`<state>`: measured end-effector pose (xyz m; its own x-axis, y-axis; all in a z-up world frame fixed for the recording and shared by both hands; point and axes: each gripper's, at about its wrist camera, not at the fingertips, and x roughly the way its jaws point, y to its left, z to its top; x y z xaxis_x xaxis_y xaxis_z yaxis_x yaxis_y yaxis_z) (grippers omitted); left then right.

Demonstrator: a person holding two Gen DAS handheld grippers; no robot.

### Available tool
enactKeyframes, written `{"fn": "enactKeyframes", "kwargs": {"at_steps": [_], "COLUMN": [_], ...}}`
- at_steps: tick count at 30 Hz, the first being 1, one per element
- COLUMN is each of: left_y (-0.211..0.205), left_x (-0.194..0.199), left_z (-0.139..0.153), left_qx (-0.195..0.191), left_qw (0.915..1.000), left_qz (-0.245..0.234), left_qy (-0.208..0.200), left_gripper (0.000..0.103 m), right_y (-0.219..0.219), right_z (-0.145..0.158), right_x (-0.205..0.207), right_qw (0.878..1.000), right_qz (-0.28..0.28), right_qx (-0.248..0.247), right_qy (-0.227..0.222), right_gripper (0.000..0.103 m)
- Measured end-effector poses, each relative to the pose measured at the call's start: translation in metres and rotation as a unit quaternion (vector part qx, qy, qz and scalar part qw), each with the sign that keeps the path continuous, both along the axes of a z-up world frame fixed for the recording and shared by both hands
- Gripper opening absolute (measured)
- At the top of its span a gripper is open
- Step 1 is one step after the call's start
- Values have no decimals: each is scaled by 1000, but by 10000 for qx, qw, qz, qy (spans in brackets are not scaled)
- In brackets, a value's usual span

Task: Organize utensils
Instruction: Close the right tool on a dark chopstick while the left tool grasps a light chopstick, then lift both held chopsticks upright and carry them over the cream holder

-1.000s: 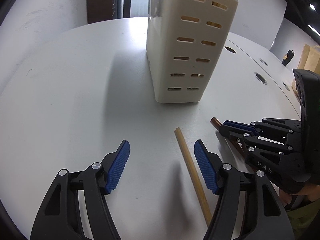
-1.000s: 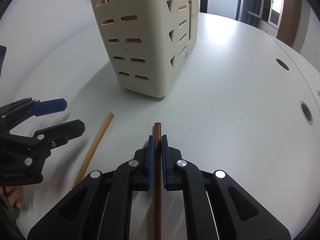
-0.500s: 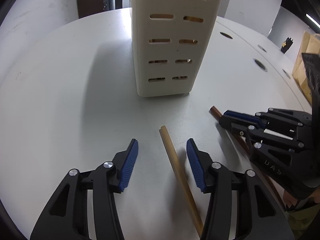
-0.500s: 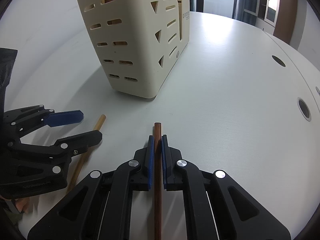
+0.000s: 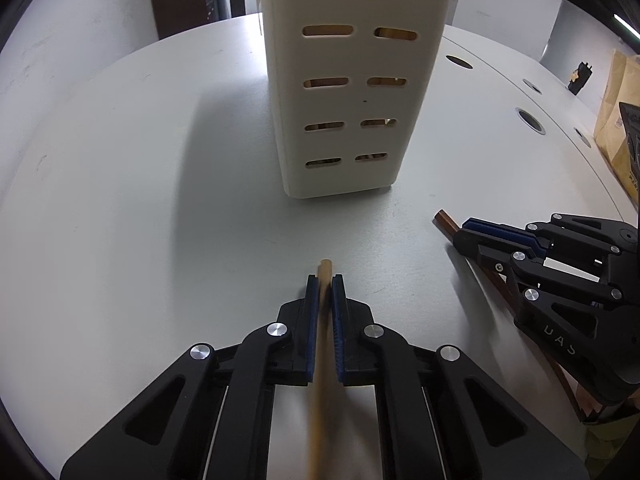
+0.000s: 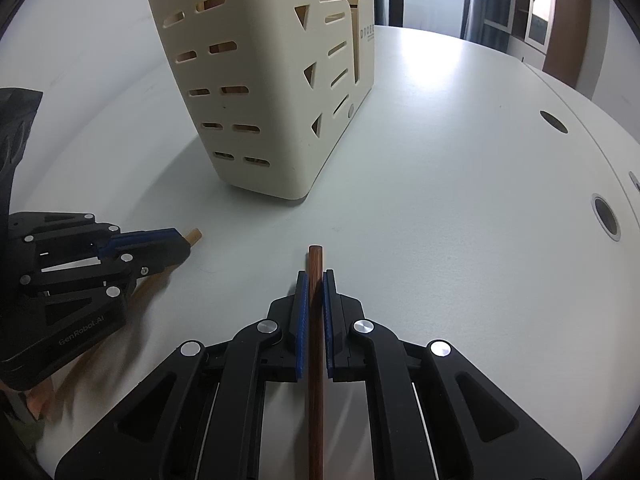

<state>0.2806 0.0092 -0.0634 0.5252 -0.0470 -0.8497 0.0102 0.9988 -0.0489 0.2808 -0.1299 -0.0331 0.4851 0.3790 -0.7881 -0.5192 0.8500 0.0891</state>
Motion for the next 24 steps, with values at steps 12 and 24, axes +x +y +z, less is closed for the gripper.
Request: {"fn": "enactKeyframes", "kwargs": {"at_steps": [12,24], "left_y": [19,19], "left_x": [-31,-59], "left_z": [67,131], "left_qx": [-236,-185], "left_qw": [9941,9804], "left_qz": [226,267], "left_qy": [-1030,-1944], "left_gripper": [6,6], "right_y": [-12,-22], "right_z": [44,88], "right_x": [-22,-41], "right_qw": [9968,9888], "right_qz": [4,36], "right_qx": [559,904], "right_qy": [-567,-1189], "right_gripper": [8,8]}}
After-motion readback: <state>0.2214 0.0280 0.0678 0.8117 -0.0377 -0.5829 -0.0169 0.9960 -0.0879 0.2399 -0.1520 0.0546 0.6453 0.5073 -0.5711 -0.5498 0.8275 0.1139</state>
